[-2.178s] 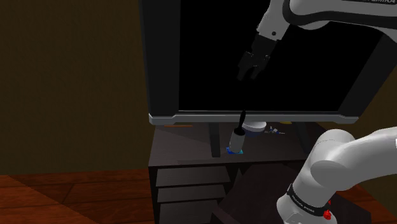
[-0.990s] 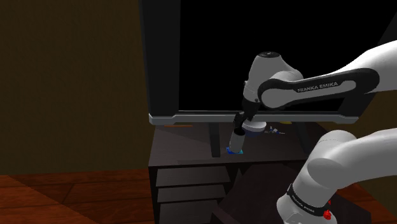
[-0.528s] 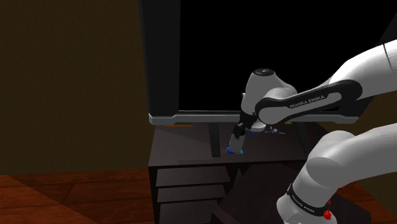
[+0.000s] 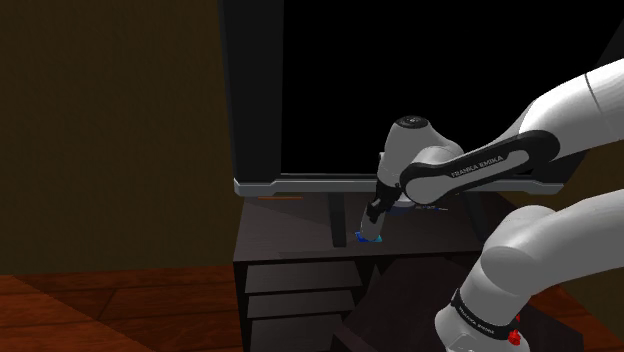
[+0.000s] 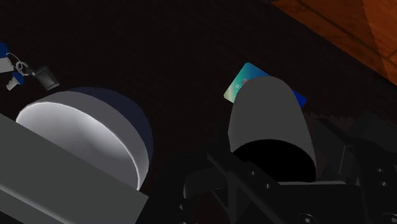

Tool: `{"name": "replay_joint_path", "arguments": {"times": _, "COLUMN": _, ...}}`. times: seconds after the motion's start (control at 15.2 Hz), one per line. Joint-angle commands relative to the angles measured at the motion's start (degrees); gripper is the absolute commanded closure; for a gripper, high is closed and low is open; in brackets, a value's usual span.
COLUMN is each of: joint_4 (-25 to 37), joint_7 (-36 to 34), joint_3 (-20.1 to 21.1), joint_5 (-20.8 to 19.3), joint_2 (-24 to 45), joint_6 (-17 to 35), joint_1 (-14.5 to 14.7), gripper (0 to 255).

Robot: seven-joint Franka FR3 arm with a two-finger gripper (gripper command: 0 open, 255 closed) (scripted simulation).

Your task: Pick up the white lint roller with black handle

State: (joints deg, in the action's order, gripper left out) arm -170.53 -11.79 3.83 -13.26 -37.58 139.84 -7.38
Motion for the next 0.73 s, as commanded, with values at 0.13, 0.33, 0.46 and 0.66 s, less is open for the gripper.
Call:
{"name": "replay_joint_path", "arguments": {"times": 0.13, "joint_4": -0.04, "joint_7": -0.01, "joint_3": -0.01, "joint_5": -0.01, "joint_2": 0.0, "joint_6": -0.01, "joint_1": -0.01, "gripper": 255}}
{"name": "replay_joint_path", "arguments": {"times": 0.33, "joint_4": 0.04, "joint_7": 0.02, "joint_3": -0.02, "joint_5": -0.01, "joint_2": 0.05, "joint_6": -0.04, "joint_1": -0.03, "gripper": 255}}
{"name": "replay_joint_path", "arguments": {"times": 0.46, "joint_4": 0.83, "joint_7": 0.59, "joint_3": -0.25, "joint_5": 0.46, "joint_2": -1.49, "joint_6": -2.35, "joint_1": 0.36, "gripper": 255}}
{"name": "replay_joint_path", "arguments": {"times": 0.66, "joint_4": 2.15, "joint_7": 1.36, "joint_3": -0.53, "joint_5": 1.07, "joint_2": -3.54, "joint_6": -5.7, "joint_1": 0.85, "gripper": 255}}
